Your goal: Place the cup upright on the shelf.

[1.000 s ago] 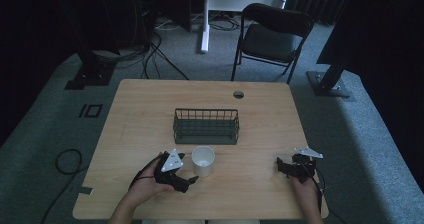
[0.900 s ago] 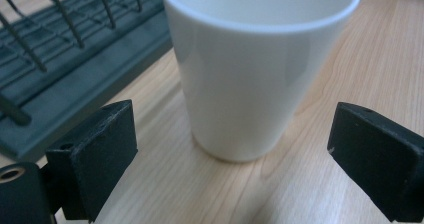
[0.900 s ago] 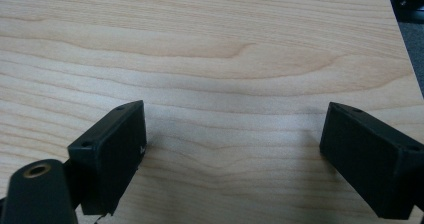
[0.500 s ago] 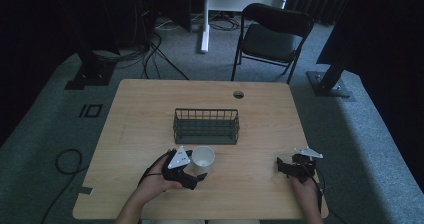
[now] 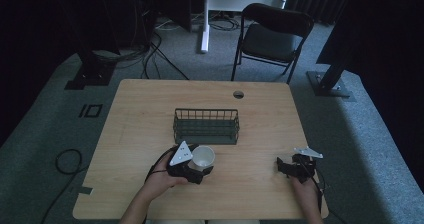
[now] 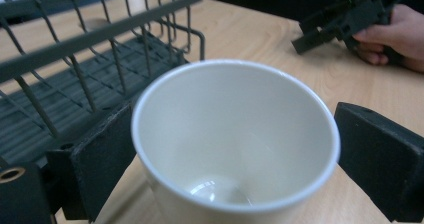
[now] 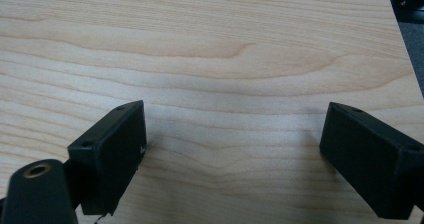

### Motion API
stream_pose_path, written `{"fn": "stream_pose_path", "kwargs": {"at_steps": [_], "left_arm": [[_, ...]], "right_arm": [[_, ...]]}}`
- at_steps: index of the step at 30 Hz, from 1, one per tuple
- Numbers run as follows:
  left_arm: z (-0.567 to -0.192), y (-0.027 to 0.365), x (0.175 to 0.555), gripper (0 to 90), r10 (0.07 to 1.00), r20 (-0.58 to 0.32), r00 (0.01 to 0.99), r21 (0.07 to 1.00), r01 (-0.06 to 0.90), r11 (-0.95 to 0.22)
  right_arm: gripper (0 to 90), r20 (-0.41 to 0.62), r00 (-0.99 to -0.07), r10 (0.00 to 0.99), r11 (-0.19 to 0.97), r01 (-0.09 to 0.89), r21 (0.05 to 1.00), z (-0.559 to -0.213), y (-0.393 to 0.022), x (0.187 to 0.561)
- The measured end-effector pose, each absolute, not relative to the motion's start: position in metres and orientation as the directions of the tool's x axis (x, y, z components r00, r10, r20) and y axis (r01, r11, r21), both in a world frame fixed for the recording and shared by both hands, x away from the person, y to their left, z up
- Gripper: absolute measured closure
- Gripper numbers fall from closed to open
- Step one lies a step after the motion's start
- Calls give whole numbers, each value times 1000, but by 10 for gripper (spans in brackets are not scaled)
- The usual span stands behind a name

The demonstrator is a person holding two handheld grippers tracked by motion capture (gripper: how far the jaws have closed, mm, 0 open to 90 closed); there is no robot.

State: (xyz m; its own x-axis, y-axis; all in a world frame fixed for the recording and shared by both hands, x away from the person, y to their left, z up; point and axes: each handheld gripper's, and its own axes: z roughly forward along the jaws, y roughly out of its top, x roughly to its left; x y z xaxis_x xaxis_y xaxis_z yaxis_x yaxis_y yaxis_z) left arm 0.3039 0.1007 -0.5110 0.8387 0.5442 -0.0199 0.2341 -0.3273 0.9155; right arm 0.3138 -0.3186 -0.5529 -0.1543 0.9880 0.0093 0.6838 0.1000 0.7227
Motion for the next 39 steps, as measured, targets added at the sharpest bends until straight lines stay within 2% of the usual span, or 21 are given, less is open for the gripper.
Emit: {"fn": "stream_pose_path", "kwargs": {"at_steps": [3,4,10,17,25,39], "left_arm": [[-512,99,304,79,546,-18,838,920,227,-319],[-512,98,304,115,548,-17,836,920,228,-319],[-513,96,304,193,550,-3,835,921,217,-324],[-506,92,302,201,523,27,852,911,195,-365],[-486,90,305,202,520,24,854,937,163,-310],[-462,73,314,202,504,55,862,936,131,-326]], "right_arm": [[108,9,-154,988,100,684,723,-553,-319,314],[108,9,-155,988,100,684,723,-553,-319,314],[108,9,-154,988,100,684,723,-553,-319,314],[108,9,-154,988,100,684,723,-553,-319,314],[108,9,-155,988,100,684,723,-553,-319,314],[108,11,-153,988,98,685,722,-553,-318,314]]}}
